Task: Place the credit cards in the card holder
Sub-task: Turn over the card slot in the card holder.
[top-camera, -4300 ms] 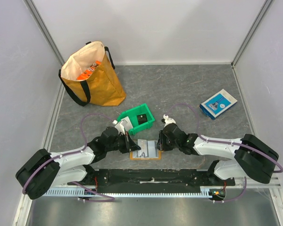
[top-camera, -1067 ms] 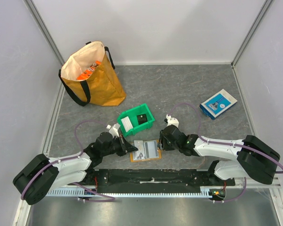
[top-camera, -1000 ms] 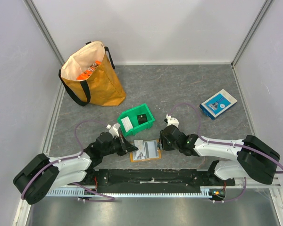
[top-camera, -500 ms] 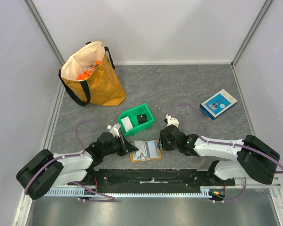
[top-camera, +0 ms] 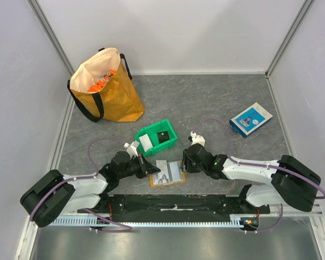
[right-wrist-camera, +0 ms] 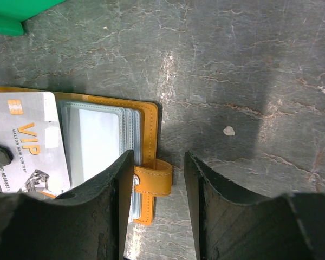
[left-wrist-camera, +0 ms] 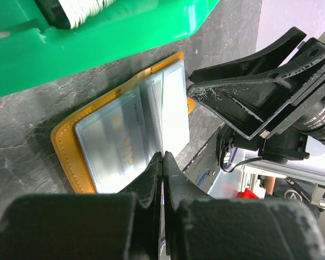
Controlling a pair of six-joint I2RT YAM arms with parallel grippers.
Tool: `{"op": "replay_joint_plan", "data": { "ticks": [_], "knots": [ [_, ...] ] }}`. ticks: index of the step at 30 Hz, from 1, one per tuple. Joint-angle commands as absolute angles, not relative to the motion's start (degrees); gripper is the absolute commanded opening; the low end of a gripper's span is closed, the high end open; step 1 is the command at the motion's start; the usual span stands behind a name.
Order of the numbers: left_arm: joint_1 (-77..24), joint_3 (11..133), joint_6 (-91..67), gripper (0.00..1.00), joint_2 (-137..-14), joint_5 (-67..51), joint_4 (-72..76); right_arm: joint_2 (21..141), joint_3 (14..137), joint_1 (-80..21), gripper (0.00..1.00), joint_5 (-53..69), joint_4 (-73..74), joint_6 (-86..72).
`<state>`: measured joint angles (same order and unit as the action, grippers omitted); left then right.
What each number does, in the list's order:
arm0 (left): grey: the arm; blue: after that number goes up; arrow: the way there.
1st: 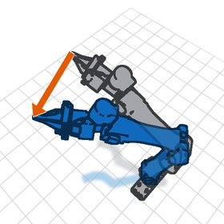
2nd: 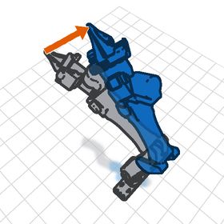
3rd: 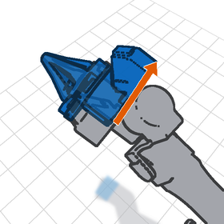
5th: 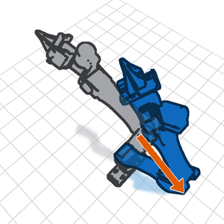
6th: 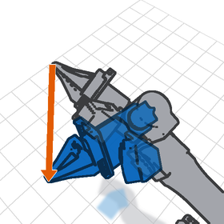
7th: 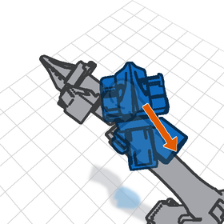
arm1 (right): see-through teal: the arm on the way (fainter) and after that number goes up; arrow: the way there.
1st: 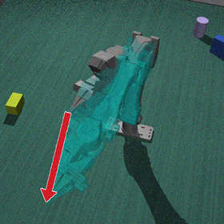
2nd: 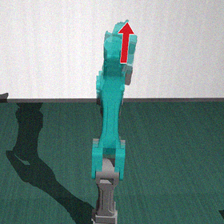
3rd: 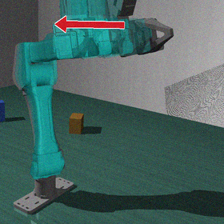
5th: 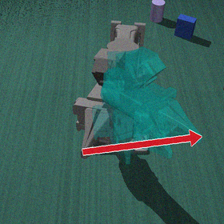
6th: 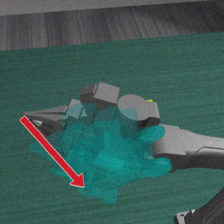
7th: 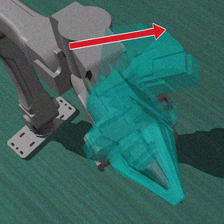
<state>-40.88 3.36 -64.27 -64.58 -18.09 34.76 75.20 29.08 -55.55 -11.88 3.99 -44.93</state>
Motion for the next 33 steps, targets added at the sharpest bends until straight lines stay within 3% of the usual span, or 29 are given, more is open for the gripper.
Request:
{"op": "replay_joint_plan", "data": {
  "ticks": [1,10,18,22,27,33],
  "knots": [
    [-40.8,1.8,-66.5,0.02,-66.3,-20.0,40.7,76.9,29.1,-55.7,0.5,-12.1,6.5,-44.4],
    [-40.8,1.2,-67.1,0.02,-68.4,-20.5,42.4,76.6,29.4,-55.7,0.5,-13.0,7.1,-44.2],
    [-40.7,2.5,-61.2,0.02,-56.4,-21.4,34.4,63.4,33.0,-55.7,0.55,-20.2,16.3,-42.2],
    [-40.8,2.7,-59.2,0.02,-50.8,-22.1,31.6,55.4,31.6,-55.7,0.57,-12.2,9.3,-41.9],
    [-40.7,1.7,-58.7,0.02,-51.8,-25.4,40.2,56.1,27.1,-55.7,0.59,2.3,-7.1,-46.5],
    [-40.7,1.7,-59.6,0.02,-54.6,-28.1,48.1,58.4,24.9,-55.7,0.59,5.2,-13.3,-49.7]
  ]
}}
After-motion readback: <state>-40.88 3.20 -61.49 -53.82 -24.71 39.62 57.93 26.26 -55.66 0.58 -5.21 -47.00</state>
